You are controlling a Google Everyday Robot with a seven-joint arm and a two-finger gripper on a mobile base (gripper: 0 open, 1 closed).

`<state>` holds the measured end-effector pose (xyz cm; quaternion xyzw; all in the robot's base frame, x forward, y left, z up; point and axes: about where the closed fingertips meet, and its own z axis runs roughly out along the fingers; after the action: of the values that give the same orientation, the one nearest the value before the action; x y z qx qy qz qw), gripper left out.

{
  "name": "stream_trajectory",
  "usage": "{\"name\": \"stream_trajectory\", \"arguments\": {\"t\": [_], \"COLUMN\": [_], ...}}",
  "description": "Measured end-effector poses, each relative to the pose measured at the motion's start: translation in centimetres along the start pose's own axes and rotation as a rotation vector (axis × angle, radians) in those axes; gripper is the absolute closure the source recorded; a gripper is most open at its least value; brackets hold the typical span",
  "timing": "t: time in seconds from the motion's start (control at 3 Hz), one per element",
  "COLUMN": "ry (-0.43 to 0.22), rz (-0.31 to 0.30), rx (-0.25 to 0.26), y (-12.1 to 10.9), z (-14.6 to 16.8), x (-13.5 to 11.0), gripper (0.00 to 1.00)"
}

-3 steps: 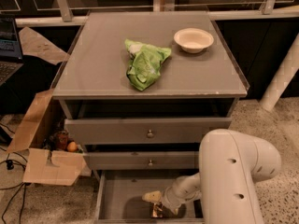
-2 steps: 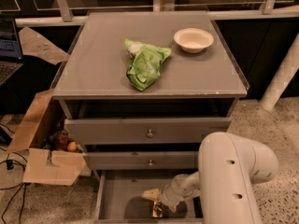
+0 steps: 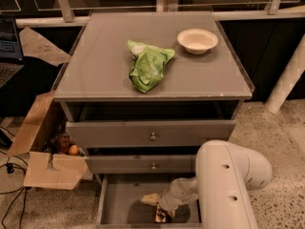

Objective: Pick orange can from bottom drawer and place on counter

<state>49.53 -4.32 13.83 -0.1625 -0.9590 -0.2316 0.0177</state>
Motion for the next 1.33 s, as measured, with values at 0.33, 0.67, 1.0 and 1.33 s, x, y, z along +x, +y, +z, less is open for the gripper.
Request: {"name": "stream_trajectory", "arguments": {"t": [0.33,0.67,1.0,1.33], "ry": [0.000,0.000,0.000,0.000], "rz": [0.000,0.000,0.000,0.000], "rx": [0.000,0.000,0.000,0.000], "y": [0.00,0.00,0.00,0.00], "z": [0.00,0.00,0.00,0.01], "x": [0.00,0.00,0.00,0.01], "gripper": [0.00,0.20,0.41,0.66]}}
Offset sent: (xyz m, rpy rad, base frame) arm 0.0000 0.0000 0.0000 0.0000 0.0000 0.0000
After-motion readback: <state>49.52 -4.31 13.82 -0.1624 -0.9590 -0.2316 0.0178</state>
